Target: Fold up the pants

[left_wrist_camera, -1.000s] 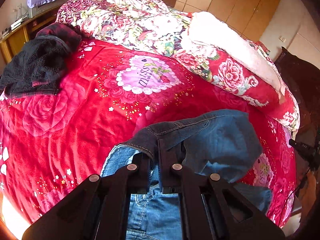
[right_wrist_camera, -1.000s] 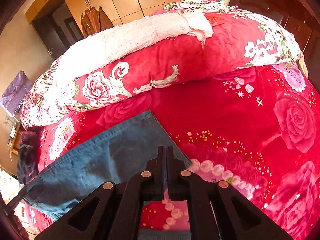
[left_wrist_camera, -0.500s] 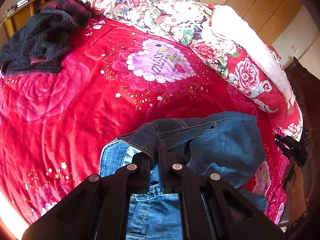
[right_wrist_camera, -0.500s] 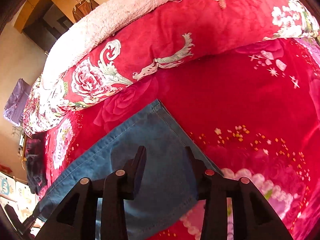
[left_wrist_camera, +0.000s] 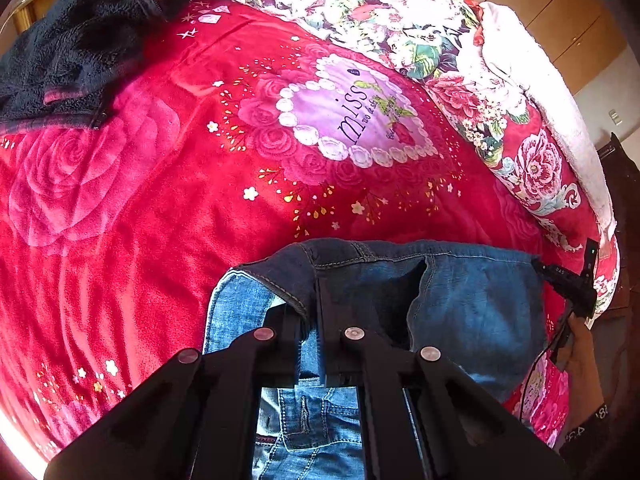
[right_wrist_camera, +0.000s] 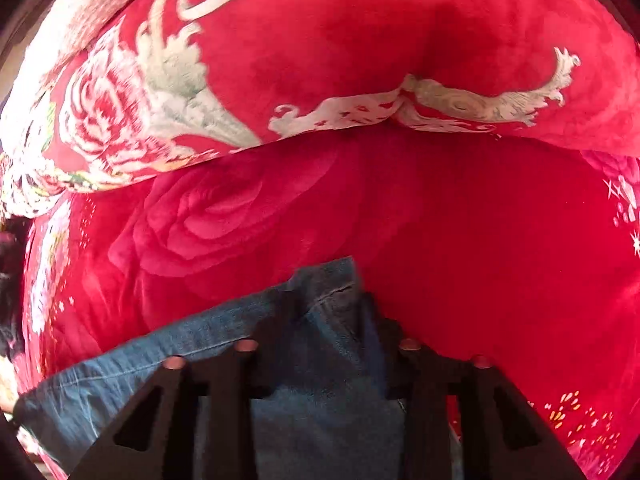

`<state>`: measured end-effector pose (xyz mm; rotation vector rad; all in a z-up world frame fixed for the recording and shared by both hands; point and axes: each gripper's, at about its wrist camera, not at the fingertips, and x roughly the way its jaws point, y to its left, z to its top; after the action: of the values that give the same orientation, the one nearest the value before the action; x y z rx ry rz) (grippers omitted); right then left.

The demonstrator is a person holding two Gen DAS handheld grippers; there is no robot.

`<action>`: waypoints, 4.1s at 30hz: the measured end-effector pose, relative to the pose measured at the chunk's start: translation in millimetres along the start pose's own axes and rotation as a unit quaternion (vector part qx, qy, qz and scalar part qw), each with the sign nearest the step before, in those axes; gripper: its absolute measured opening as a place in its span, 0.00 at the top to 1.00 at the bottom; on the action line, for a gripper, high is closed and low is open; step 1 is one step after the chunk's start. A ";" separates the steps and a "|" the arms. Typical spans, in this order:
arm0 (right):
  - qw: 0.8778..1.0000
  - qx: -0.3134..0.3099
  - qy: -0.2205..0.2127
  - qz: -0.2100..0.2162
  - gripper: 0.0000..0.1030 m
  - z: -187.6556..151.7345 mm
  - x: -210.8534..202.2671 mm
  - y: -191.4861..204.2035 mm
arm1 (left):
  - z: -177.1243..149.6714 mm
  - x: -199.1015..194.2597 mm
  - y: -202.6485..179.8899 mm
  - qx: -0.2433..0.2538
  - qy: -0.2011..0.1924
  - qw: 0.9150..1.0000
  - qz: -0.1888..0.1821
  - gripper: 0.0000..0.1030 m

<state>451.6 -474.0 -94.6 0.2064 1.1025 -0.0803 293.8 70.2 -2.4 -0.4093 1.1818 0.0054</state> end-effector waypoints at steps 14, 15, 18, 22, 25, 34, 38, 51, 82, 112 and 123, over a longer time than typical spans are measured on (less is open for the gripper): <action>0.987 0.045 -0.141 0.070 0.89 -121.9 -214.2 -42.8 | -56.3 -91.4 -6.5 -0.003 -0.082 0.996 -0.035 0.97; 0.985 0.055 -0.145 0.078 0.89 -139.8 -229.0 -48.7 | -65.6 -97.8 -3.4 -0.005 -0.082 0.996 -0.042 0.97; 0.980 0.085 -0.154 0.089 0.89 -203.7 -265.4 -79.6 | -99.3 -112.6 11.4 -0.014 -0.079 0.995 -0.059 0.96; 0.979 0.129 -0.133 0.088 0.89 -302.7 -279.2 -122.1 | -154.1 -107.3 36.2 -0.018 -0.044 0.997 -0.060 0.96; 0.984 0.153 -0.074 0.054 0.84 -368.0 -248.1 -146.3 | -191.9 -77.7 57.7 -0.028 0.030 0.998 -0.042 0.96; 0.964 0.243 -0.085 0.070 0.53 -455.1 -276.9 -177.9 | -240.8 -105.5 102.3 -0.079 0.093 0.987 -0.102 0.82; 0.933 0.314 -0.100 0.146 0.47 -448.0 -274.6 -182.7 | -238.9 -112.6 95.3 -0.121 0.082 0.977 -0.154 0.48; 0.894 0.400 -0.068 0.188 0.54 -417.1 -193.5 -165.9 | -228.8 -44.3 61.8 -0.210 0.141 0.954 -0.160 0.42; 0.924 0.361 -0.071 0.101 0.70 -521.4 -251.1 -208.1 | -280.3 -91.9 78.4 0.004 0.182 0.971 -0.153 0.90; 0.947 -0.307 0.088 0.039 0.98 -280.1 -128.9 144.8 | -163.9 -22.1 95.8 -0.112 0.197 0.956 -0.188 0.45; 0.990 -0.110 0.038 0.078 0.82 -267.9 -152.9 84.6 | -189.8 -92.1 108.2 -0.093 0.152 0.964 -0.199 0.55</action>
<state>161.8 -342.1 -64.0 0.0971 1.1578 0.1910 64.7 130.1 -12.7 -0.8310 1.3882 -0.3066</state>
